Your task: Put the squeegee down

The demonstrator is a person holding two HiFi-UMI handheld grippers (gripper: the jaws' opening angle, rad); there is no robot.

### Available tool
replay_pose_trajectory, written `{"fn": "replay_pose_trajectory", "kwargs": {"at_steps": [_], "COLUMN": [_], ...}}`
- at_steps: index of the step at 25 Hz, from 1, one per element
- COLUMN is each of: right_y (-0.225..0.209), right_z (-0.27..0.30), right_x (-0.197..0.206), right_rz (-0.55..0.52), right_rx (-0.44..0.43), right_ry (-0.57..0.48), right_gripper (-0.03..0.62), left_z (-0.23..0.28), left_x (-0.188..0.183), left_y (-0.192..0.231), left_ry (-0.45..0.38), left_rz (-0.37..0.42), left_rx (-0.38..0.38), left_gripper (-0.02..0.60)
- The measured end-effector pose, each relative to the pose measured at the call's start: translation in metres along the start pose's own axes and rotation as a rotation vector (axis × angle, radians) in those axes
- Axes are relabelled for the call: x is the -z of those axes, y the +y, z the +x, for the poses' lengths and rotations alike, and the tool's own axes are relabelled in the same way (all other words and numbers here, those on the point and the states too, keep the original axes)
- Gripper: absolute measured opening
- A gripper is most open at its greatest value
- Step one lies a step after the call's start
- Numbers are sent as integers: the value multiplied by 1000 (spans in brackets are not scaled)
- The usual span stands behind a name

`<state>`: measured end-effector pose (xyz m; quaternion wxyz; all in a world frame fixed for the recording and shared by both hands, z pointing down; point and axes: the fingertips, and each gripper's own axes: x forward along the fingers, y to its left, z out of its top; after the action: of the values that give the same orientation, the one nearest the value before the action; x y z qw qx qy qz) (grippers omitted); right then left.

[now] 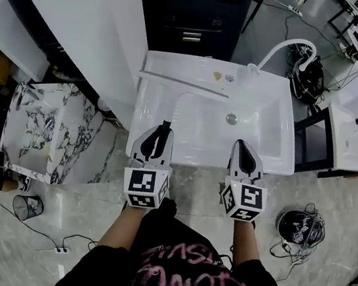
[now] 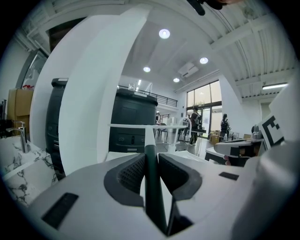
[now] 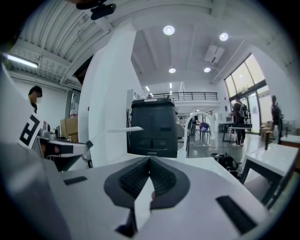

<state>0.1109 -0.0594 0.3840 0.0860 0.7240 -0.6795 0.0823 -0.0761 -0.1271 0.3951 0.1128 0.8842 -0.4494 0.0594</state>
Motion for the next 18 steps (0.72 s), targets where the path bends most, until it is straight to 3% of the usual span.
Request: {"fn": "replay_pose_trajectory", "kwargs": {"at_steps": [18], "right_y": [19], "right_z": [56], "right_x": [-13], "right_rz": [2], "right_rx": [16], "right_ry": [4], "right_gripper": [20], "left_z": [42], "left_x": [-7], "left_y": [30], "left_ry": [5], "left_rz": [-17], "left_rx": [43], "left_gripper": [94]}}
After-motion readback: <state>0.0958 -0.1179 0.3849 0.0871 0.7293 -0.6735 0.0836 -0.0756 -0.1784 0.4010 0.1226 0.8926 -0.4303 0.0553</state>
